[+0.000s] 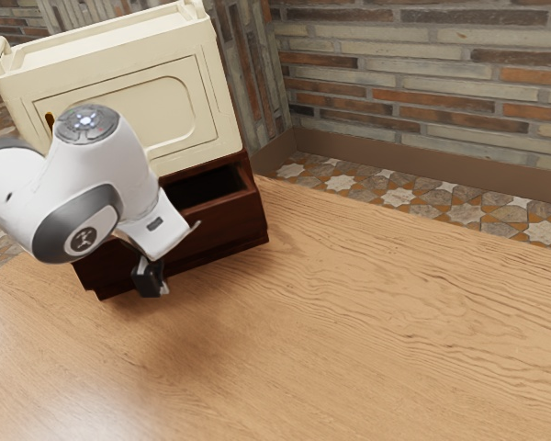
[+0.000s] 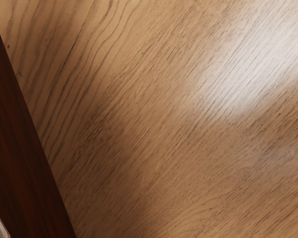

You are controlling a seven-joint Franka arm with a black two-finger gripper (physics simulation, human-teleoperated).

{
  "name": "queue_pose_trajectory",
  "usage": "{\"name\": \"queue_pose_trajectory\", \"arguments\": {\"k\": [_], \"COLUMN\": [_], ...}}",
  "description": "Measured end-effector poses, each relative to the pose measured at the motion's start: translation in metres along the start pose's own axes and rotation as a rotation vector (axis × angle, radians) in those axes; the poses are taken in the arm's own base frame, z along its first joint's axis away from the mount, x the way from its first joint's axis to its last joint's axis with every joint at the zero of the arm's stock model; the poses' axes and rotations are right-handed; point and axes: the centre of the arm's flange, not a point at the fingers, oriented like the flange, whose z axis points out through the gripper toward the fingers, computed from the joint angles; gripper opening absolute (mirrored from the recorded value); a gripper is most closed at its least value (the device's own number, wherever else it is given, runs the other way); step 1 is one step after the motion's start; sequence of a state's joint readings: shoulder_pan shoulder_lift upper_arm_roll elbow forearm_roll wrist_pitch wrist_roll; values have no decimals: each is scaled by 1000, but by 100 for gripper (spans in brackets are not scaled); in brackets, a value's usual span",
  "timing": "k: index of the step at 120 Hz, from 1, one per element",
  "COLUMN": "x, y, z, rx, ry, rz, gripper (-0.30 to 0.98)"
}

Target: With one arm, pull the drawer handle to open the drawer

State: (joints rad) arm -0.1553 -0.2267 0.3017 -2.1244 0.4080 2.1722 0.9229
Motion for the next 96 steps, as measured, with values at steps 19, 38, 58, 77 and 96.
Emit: {"name": "queue_pose_trajectory", "arguments": {"k": [19,38,58,77,96], "x": [12,14,15,18,15], "y": [14,24,26,27,11], "z": [-7,-13,-38,-85,-126], "rx": [1,6,43,111,78], "ry": [13,24,46,63,115], "rz": [30,43,46,39,-48], "gripper": [69,67,62,66,67]}}
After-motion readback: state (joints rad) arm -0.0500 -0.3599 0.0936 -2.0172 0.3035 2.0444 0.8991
